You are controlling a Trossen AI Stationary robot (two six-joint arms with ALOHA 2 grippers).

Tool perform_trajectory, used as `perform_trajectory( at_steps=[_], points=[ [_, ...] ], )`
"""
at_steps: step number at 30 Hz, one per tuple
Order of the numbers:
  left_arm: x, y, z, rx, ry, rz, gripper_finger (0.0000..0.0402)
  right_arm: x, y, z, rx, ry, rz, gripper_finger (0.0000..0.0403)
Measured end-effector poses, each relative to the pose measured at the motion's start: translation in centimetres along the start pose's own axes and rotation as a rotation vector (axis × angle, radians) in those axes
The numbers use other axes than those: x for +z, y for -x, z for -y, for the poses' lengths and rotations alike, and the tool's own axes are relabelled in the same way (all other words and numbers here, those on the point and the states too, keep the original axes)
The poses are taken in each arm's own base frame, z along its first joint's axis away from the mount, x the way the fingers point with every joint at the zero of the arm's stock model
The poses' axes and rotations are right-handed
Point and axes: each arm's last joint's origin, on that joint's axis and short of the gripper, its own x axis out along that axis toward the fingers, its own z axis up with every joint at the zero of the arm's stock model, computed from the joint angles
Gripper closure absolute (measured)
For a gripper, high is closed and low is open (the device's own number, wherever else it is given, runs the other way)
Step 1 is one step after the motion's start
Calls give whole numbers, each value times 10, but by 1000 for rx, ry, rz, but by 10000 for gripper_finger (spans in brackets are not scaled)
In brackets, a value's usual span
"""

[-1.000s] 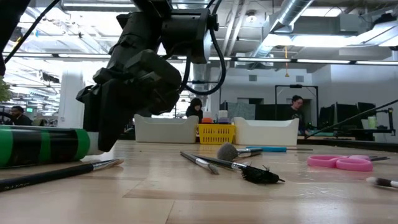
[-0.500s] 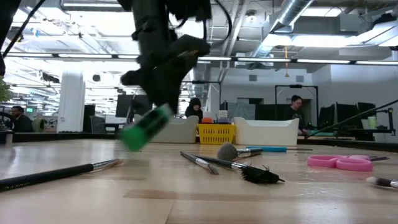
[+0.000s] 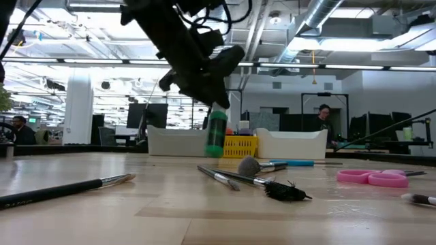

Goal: Pick & Place Paint Supplies
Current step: Put the green paint bottle into the yellow bin

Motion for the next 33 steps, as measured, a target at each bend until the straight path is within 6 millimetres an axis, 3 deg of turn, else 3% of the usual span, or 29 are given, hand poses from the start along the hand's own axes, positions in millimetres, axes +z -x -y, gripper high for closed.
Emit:
perform_trajectory(
  at_steps=[7, 23, 25, 33],
  points=[
    [-13, -5, -2, -3, -61, 137, 306, 0, 0, 0, -2, -32, 0, 120],
    [-35, -8, -10, -58, -94, 149, 306, 1, -1, 0, -1, -71, 5, 120],
    [-35, -8, -10, -60, -95, 148, 289, 1, -1, 0, -1, -81, 5, 120],
    [-38, -9, -11, -68, -106, 132, 163, 1, -1, 0, -1, -94, 5, 120]
  ],
)
